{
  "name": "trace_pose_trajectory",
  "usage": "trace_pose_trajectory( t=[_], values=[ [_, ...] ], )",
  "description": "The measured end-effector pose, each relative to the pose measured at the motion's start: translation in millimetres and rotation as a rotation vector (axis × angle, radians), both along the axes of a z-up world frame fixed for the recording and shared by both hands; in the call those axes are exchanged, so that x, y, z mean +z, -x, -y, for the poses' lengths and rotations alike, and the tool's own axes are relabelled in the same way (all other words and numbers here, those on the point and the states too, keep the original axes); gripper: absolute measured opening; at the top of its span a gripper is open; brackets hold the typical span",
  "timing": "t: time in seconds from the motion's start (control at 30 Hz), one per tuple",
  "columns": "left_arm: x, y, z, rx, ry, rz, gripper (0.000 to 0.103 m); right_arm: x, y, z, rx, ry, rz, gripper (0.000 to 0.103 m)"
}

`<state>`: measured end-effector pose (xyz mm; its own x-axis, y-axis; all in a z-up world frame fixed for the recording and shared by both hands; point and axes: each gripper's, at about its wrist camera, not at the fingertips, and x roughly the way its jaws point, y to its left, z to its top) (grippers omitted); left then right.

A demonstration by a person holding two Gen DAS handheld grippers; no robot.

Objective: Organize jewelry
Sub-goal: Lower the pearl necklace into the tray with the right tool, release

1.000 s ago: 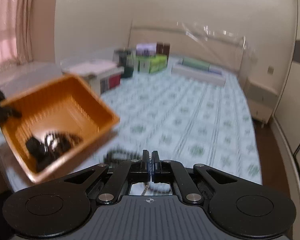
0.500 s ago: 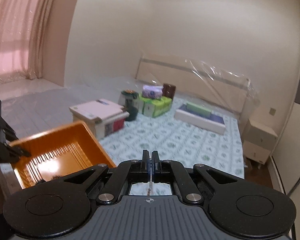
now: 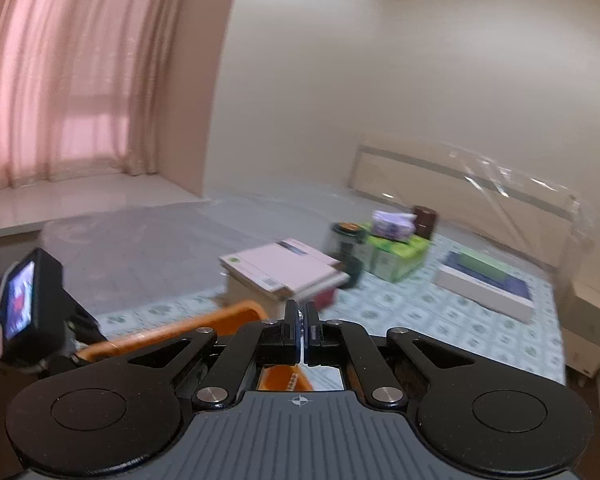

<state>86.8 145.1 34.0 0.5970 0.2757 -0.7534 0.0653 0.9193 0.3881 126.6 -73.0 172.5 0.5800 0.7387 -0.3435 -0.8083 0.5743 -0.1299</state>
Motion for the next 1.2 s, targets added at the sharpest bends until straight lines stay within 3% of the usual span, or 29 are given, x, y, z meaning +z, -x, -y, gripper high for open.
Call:
trace_pose_trajectory(
  t=[0.2, 0.47, 0.83, 1.2],
  values=[
    [-1, 1, 0, 0.0, 0.003, 0.002, 0.005, -13, -9, -50, 0.101, 0.034, -0.03, 0.001],
    [-1, 0, 0, 0.0, 0.005, 0.004, 0.005, -37, -32, -90, 0.123, 0.043, -0.113, 0.001],
    [-1, 0, -1, 0.003, 0.011, 0.004, 0.005, -85, -52, -101, 0.126, 0.124, -0.262, 0.001],
    [-1, 0, -1, 0.003, 0.011, 0.004, 0.005, -96, -66, -101, 0.11, 0.088, -0.382, 0.001]
  ],
)
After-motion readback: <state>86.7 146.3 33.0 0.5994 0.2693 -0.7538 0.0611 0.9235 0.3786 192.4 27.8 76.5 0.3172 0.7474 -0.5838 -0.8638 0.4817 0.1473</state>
